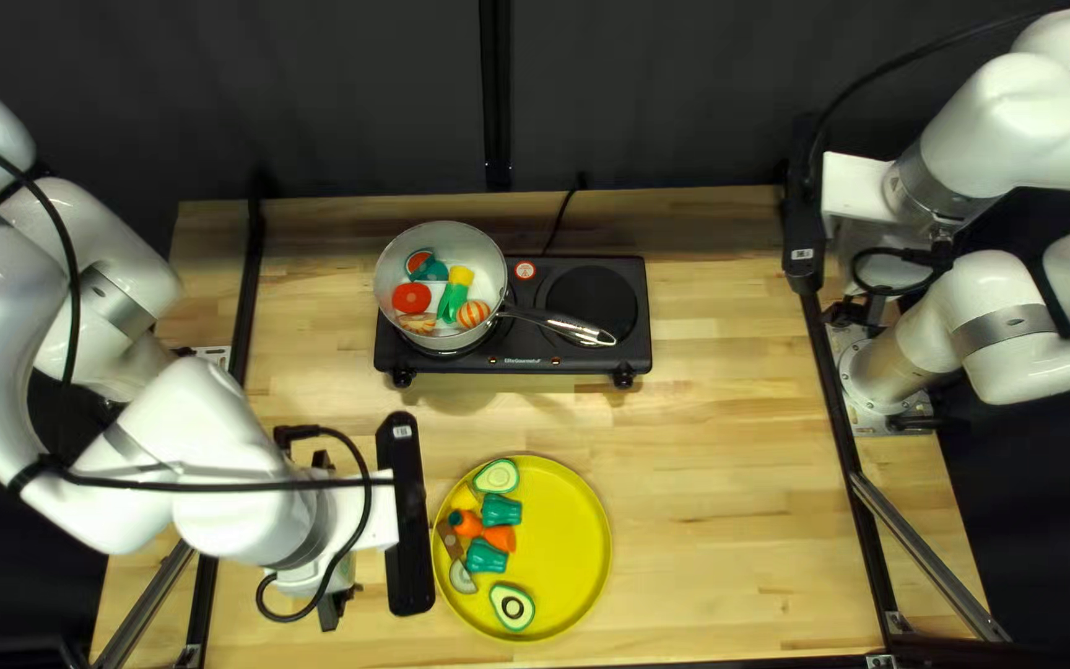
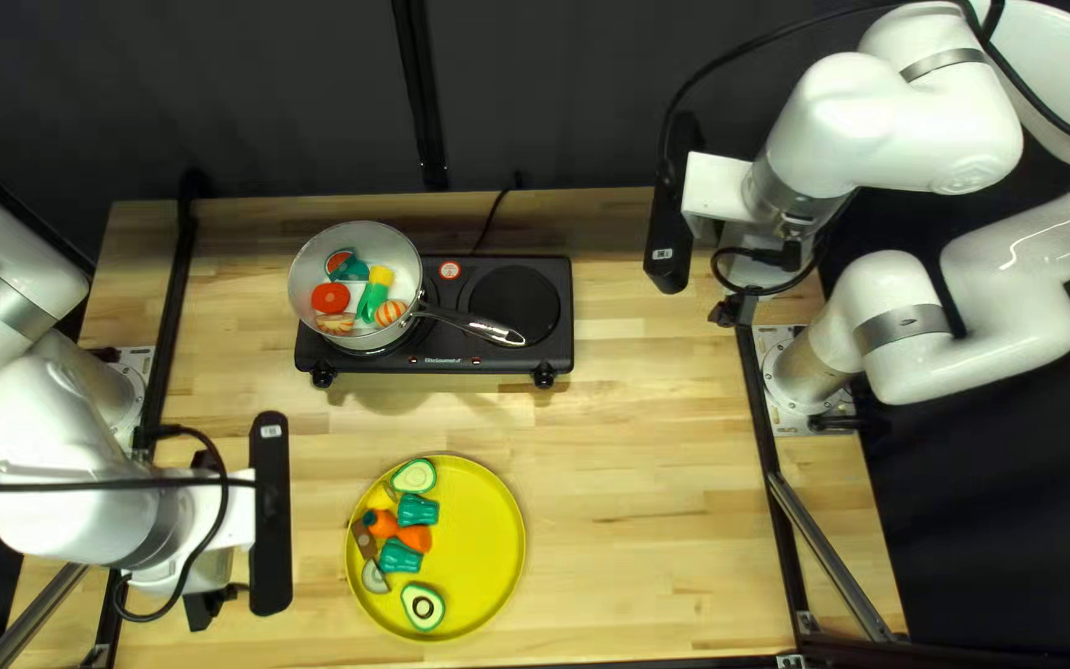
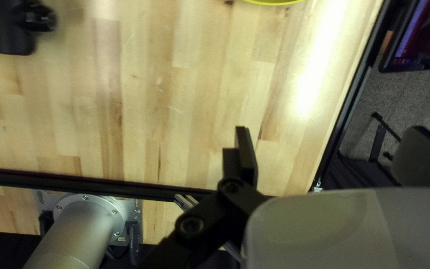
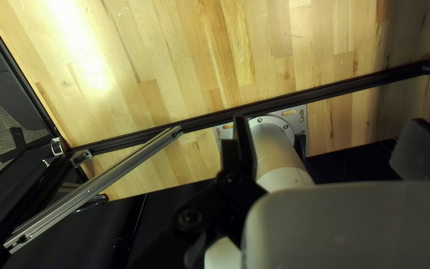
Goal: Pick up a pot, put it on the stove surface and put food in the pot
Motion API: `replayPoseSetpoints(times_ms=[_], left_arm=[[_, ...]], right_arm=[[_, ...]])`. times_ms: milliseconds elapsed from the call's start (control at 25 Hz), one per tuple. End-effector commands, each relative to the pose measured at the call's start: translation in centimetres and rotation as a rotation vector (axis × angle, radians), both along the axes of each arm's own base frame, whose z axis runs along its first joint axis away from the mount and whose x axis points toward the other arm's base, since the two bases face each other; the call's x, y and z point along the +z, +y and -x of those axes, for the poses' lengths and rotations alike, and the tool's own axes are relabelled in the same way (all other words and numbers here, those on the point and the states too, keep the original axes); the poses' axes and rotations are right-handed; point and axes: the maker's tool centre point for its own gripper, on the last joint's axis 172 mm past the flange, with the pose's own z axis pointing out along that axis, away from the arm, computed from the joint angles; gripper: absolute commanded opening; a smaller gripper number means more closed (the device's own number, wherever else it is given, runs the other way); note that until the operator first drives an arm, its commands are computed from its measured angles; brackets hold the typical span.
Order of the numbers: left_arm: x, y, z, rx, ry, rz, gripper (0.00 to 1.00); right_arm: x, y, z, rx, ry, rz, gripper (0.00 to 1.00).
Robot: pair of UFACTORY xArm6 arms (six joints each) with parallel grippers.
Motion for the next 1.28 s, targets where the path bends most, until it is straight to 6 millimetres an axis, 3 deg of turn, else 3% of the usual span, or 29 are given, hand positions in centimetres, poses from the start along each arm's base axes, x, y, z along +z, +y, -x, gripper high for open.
replayPoseSetpoints(times_ms=[40, 120, 280, 440, 520, 600, 1120, 1280], left_arm=[[0.0, 0.0, 0.0, 0.000, 0.000, 0.000, 1.00], [-0.1, 0.0, 0.1, 0.004, 0.001, 0.003, 1.00], [-3.8, -1.0, -4.8, -0.100, 0.038, 0.003, 1.00], [-6.2, -0.6, -8.0, -0.200, 0.015, 0.023, 1.00], [-8.4, 0.0, -10.1, -0.273, -0.023, 0.056, 1.00], [-9.5, 1.2, -9.9, -0.275, -0.102, 0.132, 1.00], [-9.5, 1.2, -9.9, -0.275, -0.102, 0.132, 1.00], [-9.9, -0.4, -11.2, -0.300, -0.028, 0.089, 1.00]], right_arm=[[0.0, 0.0, 0.0, 0.000, 0.000, 0.000, 1.00], [0.0, 0.0, 0.0, 0.000, 0.000, 0.000, 1.00], [0.0, 0.0, 0.0, 0.000, 0.000, 0.000, 1.00], [0.0, 0.0, 0.0, 0.000, 0.000, 0.000, 1.00], [0.0, 0.0, 0.0, 0.000, 0.000, 0.000, 1.00], [0.0, 0.0, 0.0, 0.000, 0.000, 0.000, 1.00], [0.0, 0.0, 0.0, 0.000, 0.000, 0.000, 1.00], [0.0, 0.0, 0.0, 0.000, 0.000, 0.000, 1.00]])
